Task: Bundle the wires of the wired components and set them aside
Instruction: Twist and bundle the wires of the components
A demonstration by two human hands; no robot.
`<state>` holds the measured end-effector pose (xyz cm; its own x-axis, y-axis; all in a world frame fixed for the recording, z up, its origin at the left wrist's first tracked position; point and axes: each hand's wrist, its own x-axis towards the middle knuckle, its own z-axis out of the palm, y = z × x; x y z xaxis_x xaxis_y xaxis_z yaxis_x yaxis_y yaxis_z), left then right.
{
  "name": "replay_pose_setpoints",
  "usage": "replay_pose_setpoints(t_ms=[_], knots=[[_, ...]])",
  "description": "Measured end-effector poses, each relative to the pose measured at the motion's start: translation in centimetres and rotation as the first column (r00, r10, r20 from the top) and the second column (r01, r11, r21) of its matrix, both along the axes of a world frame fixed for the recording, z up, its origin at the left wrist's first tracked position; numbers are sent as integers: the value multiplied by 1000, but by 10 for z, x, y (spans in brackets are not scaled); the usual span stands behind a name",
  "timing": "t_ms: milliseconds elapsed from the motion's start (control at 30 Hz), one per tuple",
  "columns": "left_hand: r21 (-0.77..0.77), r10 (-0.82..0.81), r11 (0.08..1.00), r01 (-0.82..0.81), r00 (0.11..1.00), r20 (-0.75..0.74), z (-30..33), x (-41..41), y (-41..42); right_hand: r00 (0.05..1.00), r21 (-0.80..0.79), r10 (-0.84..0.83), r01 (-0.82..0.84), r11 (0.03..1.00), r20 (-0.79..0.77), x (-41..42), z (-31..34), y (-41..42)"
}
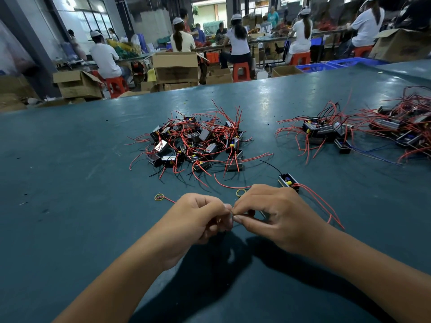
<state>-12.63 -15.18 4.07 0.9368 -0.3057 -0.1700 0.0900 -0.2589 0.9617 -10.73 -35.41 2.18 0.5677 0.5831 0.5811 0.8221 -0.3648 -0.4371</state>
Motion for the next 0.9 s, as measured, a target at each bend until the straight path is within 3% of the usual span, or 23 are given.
replay_pose_setpoints(t_ms=[67,133,200,300,533,767,900], knots=[[175,-21,984,-35,950,312,1,3,7,999,33,-20,21,999,-25,1,0,-1],[298,-132,952,-69,787,603,4,6,17,999,37,-32,34,999,-40,1,0,-1],[371,-266,927,-48,613,744,7,7,23,998,32,-36,38,999,-46,1,0,-2],[425,-346,905,-29,532,773,5,8,24,998,20,-35,36,999,-54,-1,1,-2],[414,-347,906,-93,400,848,2,9,22,999,20,-19,20,1000,-46,-2,4,2],[422,-363,900,-105,355,862,4,9,21,1000,33,-3,4,999,-15,-2,3,3],[409,-332,905,-120,403,853,1,10,17,1000,28,-8,7,1000,22,0,1,1]])
